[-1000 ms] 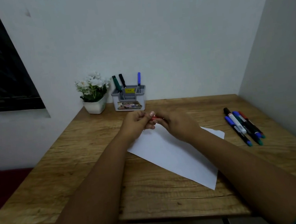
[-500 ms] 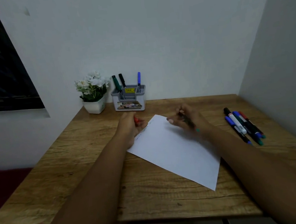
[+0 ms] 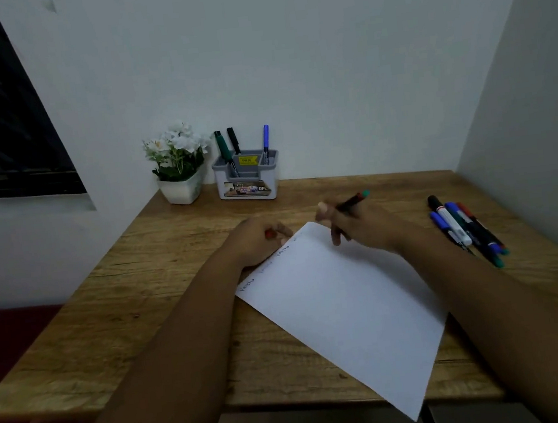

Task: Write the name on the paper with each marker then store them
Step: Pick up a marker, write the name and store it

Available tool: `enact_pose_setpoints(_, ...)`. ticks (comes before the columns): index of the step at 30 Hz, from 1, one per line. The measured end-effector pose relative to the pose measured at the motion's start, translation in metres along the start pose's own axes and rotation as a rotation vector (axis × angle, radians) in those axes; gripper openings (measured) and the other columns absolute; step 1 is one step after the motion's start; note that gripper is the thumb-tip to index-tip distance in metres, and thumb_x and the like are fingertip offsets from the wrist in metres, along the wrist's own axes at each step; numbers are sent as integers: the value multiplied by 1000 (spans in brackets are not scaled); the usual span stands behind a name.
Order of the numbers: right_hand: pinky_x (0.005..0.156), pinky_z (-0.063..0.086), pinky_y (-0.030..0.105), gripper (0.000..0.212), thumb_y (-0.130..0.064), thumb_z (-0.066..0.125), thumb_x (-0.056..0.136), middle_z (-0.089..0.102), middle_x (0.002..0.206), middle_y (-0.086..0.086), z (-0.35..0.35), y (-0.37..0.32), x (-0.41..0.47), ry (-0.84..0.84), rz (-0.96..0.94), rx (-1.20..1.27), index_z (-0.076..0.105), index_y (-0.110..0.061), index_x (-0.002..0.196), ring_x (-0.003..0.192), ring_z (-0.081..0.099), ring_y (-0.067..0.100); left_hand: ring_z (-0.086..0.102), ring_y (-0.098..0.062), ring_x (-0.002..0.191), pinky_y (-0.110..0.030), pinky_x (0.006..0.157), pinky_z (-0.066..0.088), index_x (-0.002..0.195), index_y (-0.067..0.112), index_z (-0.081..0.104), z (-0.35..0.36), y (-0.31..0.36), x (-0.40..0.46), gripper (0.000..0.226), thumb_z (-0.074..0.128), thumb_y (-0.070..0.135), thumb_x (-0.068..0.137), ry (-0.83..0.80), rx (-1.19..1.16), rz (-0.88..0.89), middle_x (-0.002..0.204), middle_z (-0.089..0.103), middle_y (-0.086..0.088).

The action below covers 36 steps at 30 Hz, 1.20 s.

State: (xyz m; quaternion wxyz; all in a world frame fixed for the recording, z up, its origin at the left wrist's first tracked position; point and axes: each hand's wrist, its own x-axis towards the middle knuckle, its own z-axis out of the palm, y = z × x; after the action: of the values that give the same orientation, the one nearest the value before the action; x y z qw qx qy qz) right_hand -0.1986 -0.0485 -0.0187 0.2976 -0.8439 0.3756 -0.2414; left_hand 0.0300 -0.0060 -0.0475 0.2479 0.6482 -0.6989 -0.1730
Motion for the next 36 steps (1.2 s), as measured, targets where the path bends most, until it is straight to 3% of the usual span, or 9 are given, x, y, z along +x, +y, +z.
enact_pose_setpoints(3, 53, 41, 12, 53, -58, 45, 95, 59, 58, -7, 5, 3, 19, 95, 131, 367, 76, -16, 97, 53, 52, 2, 55, -10, 101, -29, 87, 46, 92, 42, 69, -2, 2, -1, 30, 61, 13, 88, -30, -16, 55, 113, 65, 4)
enact_pose_setpoints(8, 63, 49, 19, 6, -8, 70, 83, 74, 77, -2, 32, 18, 44, 150, 166, 428, 76, -11, 81, 65, 63, 6, 47, 2, 80, -14, 68, 33, 100, 27, 73, -1, -2, 3, 25, 61, 9, 88, -38, 12, 108, 91, 56, 20)
enact_pose_setpoints(14, 51, 45, 20, 13, -24, 70, 76, 69, 60, -5, 33, 30, 49, 193, 152, 197, 72, -13, 71, 52, 59, 2, 45, 4, 77, -5, 64, 28, 107, 20, 71, -2, -5, 10, 22, 58, 12, 91, -106, 49, 113, 118, 64, 1)
enact_pose_setpoints(18, 65, 46, 11, 10, -13, 65, 78, 71, 72, -11, 34, 30, 44, 172, 28, 164, 70, -19, 72, 69, 63, -3, 49, -2, 90, -11, 70, 33, 114, 28, 68, -3, -3, 11, 31, 51, 12, 93, -174, 81, 109, 123, 62, 0)
enact_pose_setpoints(21, 74, 51, 21, 20, -6, 66, 79, 74, 81, 1, 33, 30, 45, 166, 1, 174, 69, -23, 68, 77, 65, 6, 52, -9, 107, -19, 82, 36, 117, 30, 66, -5, -1, 10, 38, 48, 8, 93, -214, 63, 102, 131, 59, 7)
enact_pose_setpoints(24, 80, 51, 25, 7, -6, 68, 81, 74, 85, 6, 33, 28, 45, 151, -19, 130, 71, -10, 76, 84, 68, 13, 46, -6, 87, -15, 65, 31, 102, 21, 66, -4, -2, 12, 23, 50, 8, 92, -184, 93, 97, 121, 63, -3)
enact_pose_setpoints(27, 81, 51, 30, 3, -5, 68, 79, 73, 84, 8, 34, 28, 46, 154, -22, 99, 69, -4, 76, 87, 68, 21, 46, -9, 92, -14, 65, 30, 97, 23, 64, -4, -3, 14, 20, 50, 10, 92, -197, 113, 87, 117, 62, 2)
enact_pose_setpoints(32, 75, 51, 28, 10, -8, 68, 81, 72, 80, 2, 32, 30, 46, 186, 2, 94, 70, -13, 73, 78, 66, 12, 48, -10, 102, -22, 75, 35, 98, 26, 64, -5, -1, 13, 21, 49, 11, 94, -223, 105, 86, 129, 58, 7)
enact_pose_setpoints(36, 77, 52, 23, 18, -6, 68, 82, 74, 81, -3, 32, 32, 46, 155, -27, 142, 71, -21, 72, 78, 66, 6, 46, -11, 96, -18, 67, 33, 100, 21, 64, -6, 1, 10, 17, 50, 12, 94, -195, 97, 63, 124, 62, -3)
